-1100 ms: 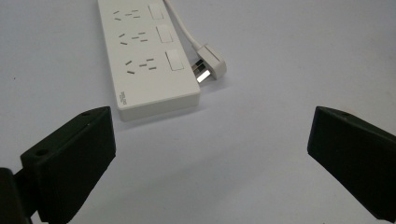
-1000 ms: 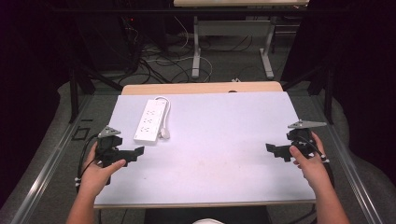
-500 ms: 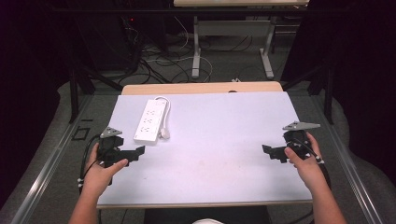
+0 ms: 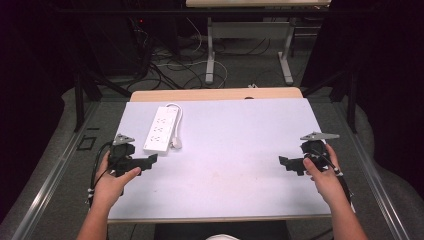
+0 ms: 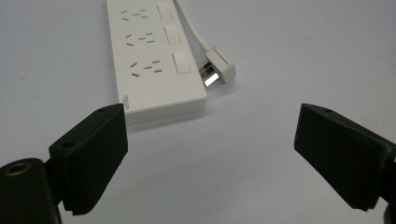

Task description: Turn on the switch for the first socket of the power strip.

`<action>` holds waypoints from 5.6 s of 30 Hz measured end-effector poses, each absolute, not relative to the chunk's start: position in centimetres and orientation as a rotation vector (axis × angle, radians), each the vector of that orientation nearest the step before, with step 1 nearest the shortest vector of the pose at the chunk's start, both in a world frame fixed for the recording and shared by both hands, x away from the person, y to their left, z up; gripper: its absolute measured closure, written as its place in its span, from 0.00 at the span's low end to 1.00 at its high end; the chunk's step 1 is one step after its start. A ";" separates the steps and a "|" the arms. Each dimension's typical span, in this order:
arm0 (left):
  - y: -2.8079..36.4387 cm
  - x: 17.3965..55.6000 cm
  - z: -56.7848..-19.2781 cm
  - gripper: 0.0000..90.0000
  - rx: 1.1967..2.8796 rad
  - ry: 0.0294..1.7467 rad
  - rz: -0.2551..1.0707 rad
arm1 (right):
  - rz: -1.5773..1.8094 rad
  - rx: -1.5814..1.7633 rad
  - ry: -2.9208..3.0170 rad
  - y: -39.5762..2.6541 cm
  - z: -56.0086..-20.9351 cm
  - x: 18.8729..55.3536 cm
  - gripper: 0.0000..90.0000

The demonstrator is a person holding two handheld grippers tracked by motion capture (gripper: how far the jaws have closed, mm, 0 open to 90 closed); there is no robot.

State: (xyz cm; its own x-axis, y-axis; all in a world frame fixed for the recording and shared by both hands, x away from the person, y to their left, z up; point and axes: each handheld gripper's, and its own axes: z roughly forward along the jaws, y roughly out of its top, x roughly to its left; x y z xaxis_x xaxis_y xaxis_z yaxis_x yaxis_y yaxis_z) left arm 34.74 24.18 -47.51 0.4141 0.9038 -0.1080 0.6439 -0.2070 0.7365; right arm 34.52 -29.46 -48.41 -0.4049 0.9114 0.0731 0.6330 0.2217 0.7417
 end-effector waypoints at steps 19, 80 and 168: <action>23.5 37.6 -44.8 0.20 1.968 1.309 0.561 | 0.998 1.440 2.117 -29.3 -48.4 34.4 0.00; 19.7 49.0 -41.9 0.55 1.921 1.433 0.523 | 0.999 1.453 2.129 -29.5 -49.2 34.7 0.00; 18.1 56.0 -48.6 1.00 1.978 1.631 0.396 | 0.969 1.483 2.162 -29.5 -50.7 35.2 0.00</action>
